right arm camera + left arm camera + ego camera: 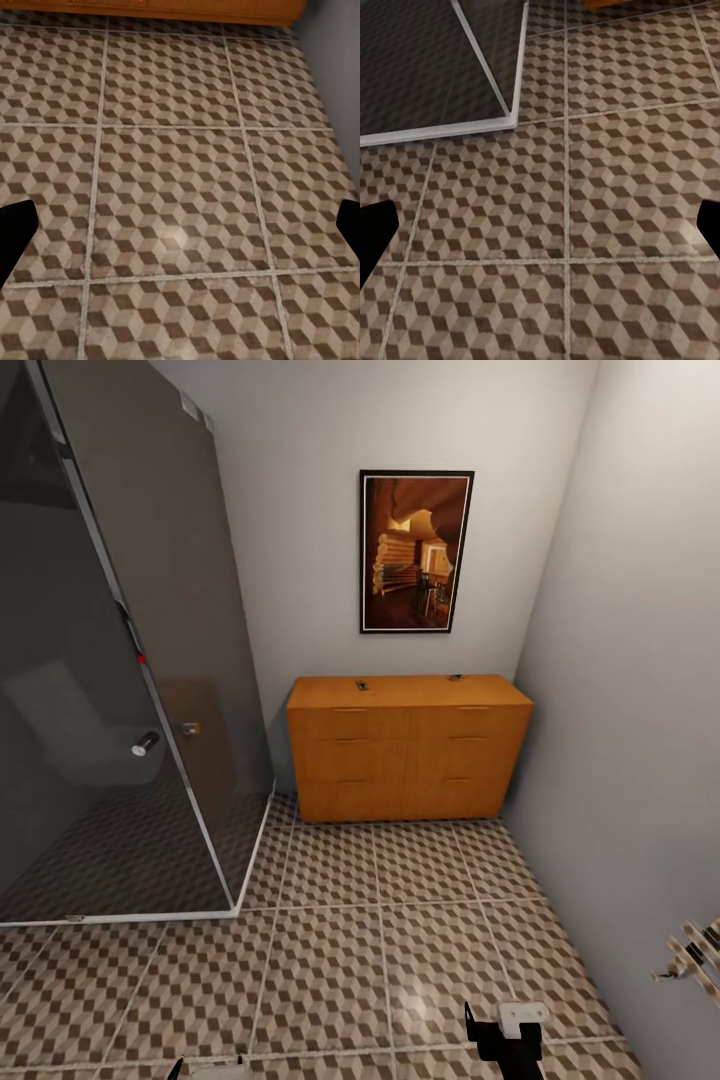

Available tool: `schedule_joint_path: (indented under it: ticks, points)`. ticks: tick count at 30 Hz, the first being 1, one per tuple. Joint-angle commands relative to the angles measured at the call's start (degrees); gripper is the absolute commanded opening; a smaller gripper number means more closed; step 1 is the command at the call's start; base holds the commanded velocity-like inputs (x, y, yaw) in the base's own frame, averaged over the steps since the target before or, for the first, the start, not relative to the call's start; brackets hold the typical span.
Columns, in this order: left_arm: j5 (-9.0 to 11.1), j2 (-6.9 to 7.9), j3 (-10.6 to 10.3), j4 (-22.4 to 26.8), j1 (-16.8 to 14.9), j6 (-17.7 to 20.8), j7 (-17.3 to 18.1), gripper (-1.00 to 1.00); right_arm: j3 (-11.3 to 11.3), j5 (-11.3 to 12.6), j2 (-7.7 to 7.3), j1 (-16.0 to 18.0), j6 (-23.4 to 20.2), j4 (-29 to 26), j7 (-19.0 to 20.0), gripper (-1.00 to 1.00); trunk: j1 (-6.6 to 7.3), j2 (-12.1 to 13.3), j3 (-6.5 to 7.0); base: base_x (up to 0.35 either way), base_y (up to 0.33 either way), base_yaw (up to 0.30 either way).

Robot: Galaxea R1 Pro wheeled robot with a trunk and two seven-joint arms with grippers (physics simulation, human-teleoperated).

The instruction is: Take the four mousetraps from the cabinet in the bathroom and place them on the bathroom floor. Make sure all four end up on the same floor surface, and ensure that at least two of them are either under or directly next to the same bathroom sink.

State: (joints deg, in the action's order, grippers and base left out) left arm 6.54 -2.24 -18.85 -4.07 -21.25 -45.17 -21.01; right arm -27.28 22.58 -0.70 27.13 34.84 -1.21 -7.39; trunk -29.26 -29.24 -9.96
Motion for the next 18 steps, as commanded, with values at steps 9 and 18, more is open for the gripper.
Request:
schedule_joint_path:
  ticks: [9,18]
  points:
    - [0.58,-0.05,-0.49,-0.23,-0.1,-0.35,0.01,1.0,-0.5,0.19,-0.01,0.03,0.05,-0.02,-0.34,1.0,-0.04,-0.09,-0.1,0.172,-0.002,0.0]
    - [0.58,-0.05,-0.49,-0.23,-0.1,-0.36,0.01,1.0,-0.5,0.19,-0.01,0.03,0.05,-0.02,-0.34,1.0,-0.04,-0.09,-0.1,0.184,0.0,0.0]
